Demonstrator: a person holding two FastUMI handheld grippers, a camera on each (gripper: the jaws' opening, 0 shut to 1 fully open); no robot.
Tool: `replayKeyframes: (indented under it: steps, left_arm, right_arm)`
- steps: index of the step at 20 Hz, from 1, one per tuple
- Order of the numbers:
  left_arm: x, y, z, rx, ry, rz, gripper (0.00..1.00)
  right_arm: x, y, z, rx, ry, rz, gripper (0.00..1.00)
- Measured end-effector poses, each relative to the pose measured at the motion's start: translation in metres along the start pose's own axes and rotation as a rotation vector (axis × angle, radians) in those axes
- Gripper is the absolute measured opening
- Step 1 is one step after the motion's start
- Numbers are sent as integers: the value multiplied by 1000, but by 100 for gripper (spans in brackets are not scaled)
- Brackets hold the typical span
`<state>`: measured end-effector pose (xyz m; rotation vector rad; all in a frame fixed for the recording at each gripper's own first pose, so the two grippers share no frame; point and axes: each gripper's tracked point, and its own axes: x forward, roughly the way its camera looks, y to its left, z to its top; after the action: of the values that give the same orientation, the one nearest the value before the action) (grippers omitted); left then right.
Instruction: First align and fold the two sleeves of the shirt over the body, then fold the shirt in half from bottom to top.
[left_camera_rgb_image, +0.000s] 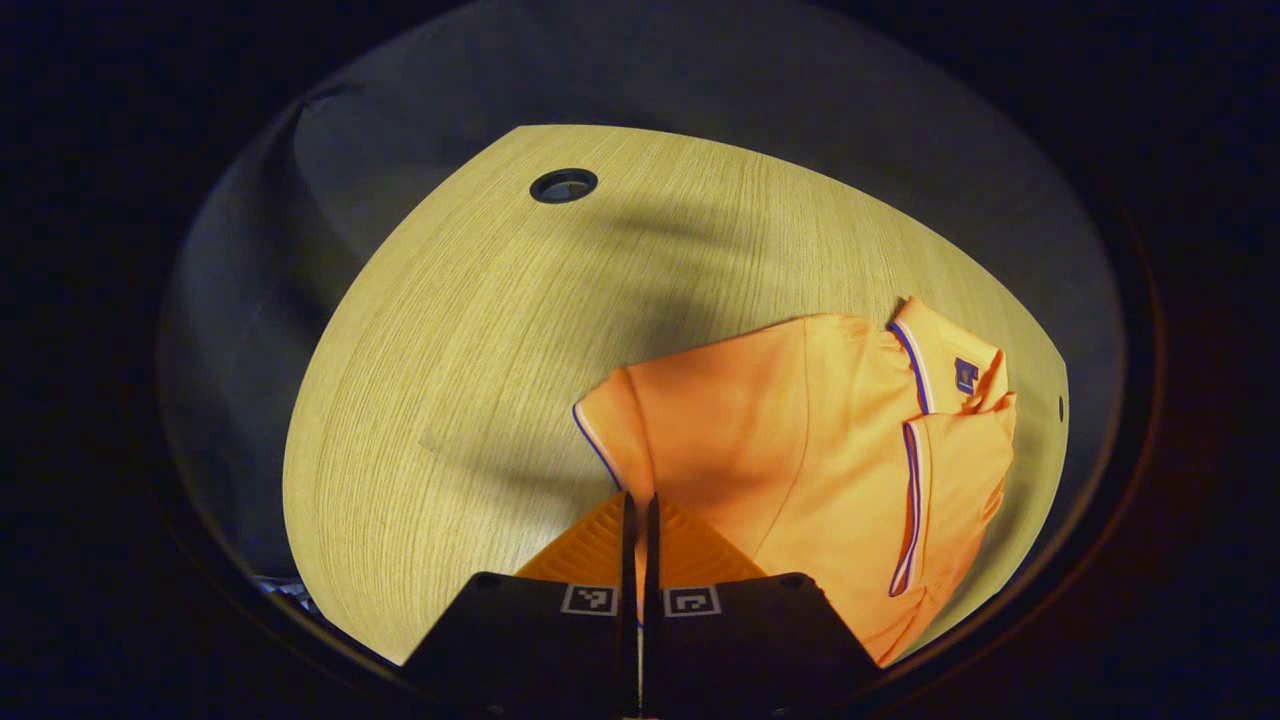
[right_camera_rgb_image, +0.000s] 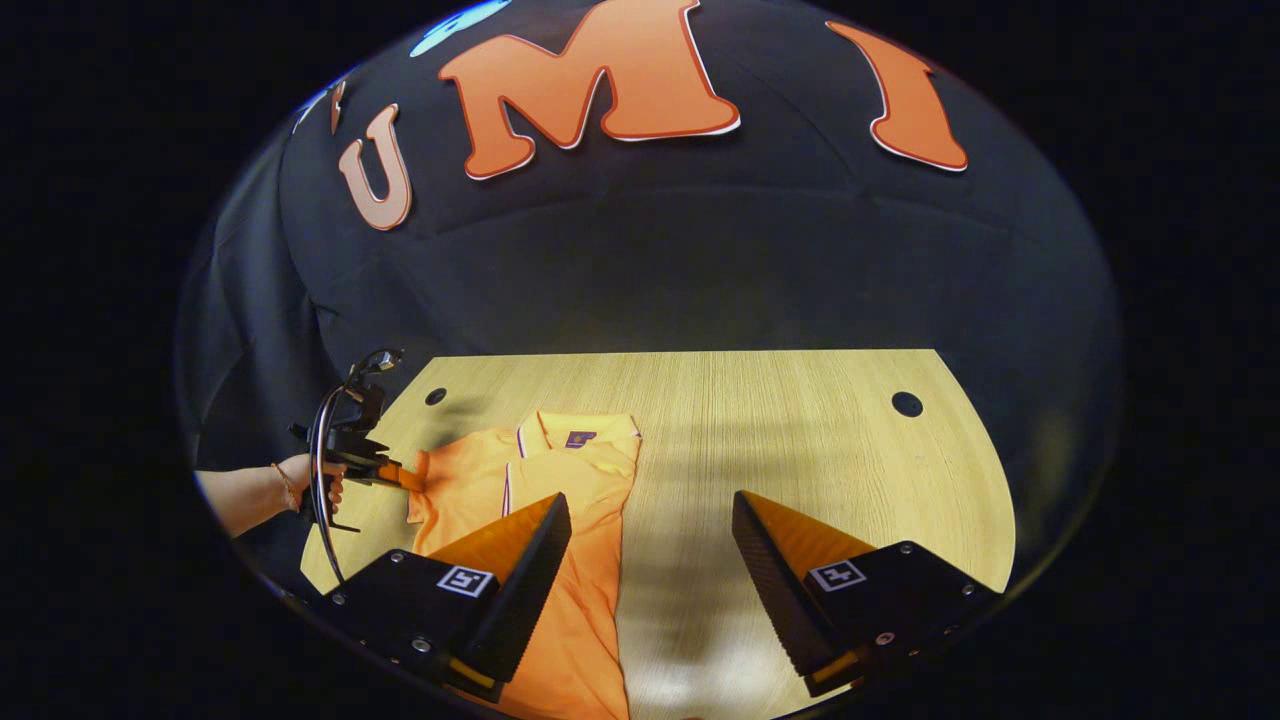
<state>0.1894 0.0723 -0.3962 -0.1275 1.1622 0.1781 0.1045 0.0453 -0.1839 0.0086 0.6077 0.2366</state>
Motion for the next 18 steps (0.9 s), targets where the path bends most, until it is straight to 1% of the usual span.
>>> replayKeyframes:
  steps: [2,5,7,12,18]
  left_arm:
    - [-16,-5,9,35,-44,6,2]
    - [-44,-13,25,164,-104,41,2]
    - [-62,-27,32,225,-141,59,2]
    - [-93,-87,35,305,-183,14,2]
    - [-93,-170,7,385,-136,-81,2]
  right_arm:
    - [-5,-2,1,-3,-12,-4,99]
    - [-15,-5,4,-7,-31,-11,99]
    - [-20,-6,4,-4,-40,-10,99]
    - [-36,-15,3,-8,-59,-26,99]
    - [-47,-39,-6,35,-60,-56,99]
